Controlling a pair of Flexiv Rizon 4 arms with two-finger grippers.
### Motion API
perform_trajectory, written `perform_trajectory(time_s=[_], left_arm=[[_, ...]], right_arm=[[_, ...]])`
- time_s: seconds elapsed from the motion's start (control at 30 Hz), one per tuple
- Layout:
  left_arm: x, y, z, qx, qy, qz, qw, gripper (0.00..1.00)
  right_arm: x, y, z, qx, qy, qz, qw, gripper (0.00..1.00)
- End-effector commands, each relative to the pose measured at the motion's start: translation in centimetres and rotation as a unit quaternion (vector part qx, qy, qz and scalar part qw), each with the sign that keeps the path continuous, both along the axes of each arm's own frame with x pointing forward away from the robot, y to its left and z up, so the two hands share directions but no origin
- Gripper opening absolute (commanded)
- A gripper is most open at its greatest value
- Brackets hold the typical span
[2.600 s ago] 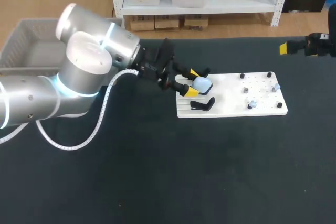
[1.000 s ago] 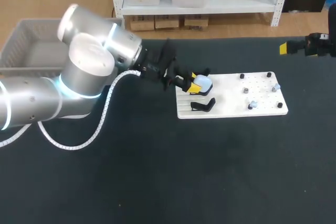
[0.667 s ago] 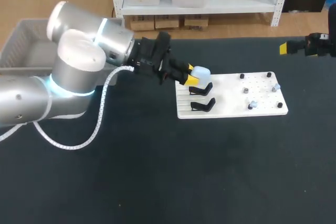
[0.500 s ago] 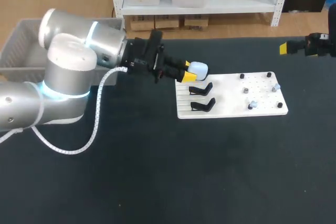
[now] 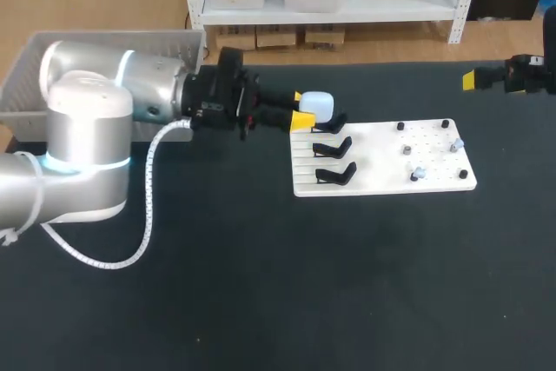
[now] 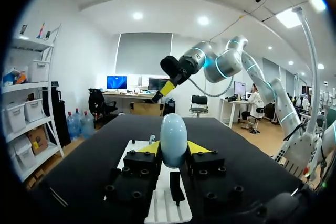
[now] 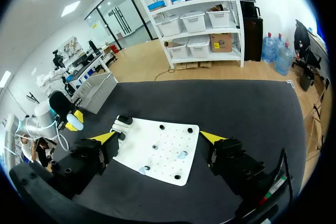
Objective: Pick up each earbud case from the left stands, insert the matching earbuds, close the lid, and place the case in the box.
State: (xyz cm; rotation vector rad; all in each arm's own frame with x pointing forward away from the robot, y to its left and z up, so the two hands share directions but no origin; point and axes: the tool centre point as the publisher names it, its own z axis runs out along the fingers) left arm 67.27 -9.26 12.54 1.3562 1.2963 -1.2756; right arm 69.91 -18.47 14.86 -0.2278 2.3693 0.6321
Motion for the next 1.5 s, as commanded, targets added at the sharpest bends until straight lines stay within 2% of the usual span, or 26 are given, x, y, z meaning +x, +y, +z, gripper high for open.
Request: perform_trajectory(time_s=[0.03, 0.17, 0.57, 0.7, 0.93, 1.17, 1.5], left_arm=[[-1.1, -0.1, 0.6, 0.003, -0.003, 0.028, 1.000, 0.00], [-1.7, -0.4, 0.9, 0.003, -0.003, 0.024, 1.000, 0.00], [-1.8, -0.6, 0.8, -0.004, 0.000, 0.020, 1.000, 0.00], [-1.8, -0.6, 0.8, -0.004, 0.000, 0.020, 1.000, 0.00], [-1.8, -0.6, 0.8, -0.004, 0.000, 0.020, 1.000, 0.00], [-1.8, -0.6, 0.8, -0.004, 0.000, 0.020, 1.000, 0.00], [-1.8, -0.6, 0.8, -0.004, 0.000, 0.020, 1.000, 0.00]], right_arm=[[0.0, 0.0, 0.0, -0.001, 0.000, 0.000, 1.000, 1.00], [0.0, 0.0, 0.0, -0.001, 0.000, 0.000, 1.000, 1.00], [0.0, 0.0, 0.0, -0.001, 0.000, 0.000, 1.000, 1.00], [-0.9, 1.1, 1.0, -0.011, -0.017, 0.023, 1.000, 1.00], [-4.1, 5.0, 2.7, -0.022, -0.028, 0.085, 0.996, 1.00], [-6.7, 9.6, 3.6, -0.017, -0.020, 0.155, 0.988, 1.00], [-7.8, 15.1, 2.7, -0.037, 0.017, 0.222, 0.974, 1.00]])
